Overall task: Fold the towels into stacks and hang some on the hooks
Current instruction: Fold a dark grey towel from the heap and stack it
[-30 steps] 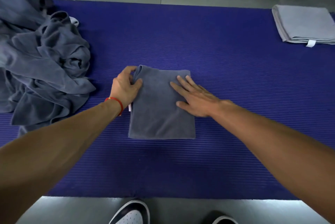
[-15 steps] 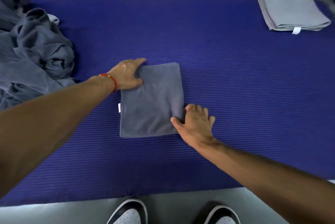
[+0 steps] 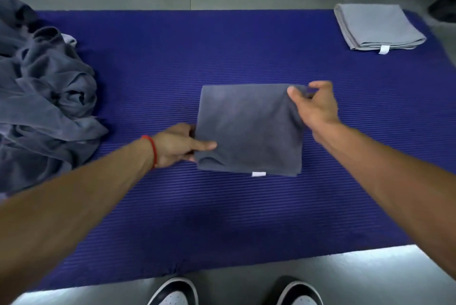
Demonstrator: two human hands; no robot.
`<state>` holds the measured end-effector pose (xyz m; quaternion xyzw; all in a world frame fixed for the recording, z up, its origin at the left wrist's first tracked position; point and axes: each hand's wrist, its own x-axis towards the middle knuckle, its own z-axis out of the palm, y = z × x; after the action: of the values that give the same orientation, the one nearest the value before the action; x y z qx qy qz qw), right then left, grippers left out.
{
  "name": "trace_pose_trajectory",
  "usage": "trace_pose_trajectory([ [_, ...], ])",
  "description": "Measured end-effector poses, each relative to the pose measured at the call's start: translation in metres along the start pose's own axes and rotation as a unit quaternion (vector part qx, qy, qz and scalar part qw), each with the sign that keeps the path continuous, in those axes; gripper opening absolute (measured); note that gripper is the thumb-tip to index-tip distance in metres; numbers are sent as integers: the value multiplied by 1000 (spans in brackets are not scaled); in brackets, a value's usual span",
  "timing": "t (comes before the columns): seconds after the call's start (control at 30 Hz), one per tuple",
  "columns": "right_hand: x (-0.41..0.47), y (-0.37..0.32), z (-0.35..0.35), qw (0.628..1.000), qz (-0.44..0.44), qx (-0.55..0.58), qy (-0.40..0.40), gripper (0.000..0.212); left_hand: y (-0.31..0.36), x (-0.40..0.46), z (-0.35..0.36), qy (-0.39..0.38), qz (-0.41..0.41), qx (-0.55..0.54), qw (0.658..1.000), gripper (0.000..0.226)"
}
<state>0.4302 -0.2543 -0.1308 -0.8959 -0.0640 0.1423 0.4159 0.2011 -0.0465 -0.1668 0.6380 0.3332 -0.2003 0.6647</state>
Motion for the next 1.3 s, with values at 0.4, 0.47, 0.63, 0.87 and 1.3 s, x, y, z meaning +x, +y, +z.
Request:
trace_pose_trajectory([
  [0.4,-46,64,15,979,124,-101,-126,32,7,3,39,102,1,-62,993,53],
  [0.47,-38,53,8,976,159,-5,-149,27,22,1,42,82,16,-108,991,57],
  [0.63,-2,32,-32,957,198,127,-171,42,71,-5,41,30,53,-170,984,67],
  [0.87,57,-21,-133,967,105,143,-184,53,174,-4,64,41,104,-172,979,83],
  [1.3,80,-81,-306,983,3,99,-155,47,320,-26,135,36,226,-50,972,77],
])
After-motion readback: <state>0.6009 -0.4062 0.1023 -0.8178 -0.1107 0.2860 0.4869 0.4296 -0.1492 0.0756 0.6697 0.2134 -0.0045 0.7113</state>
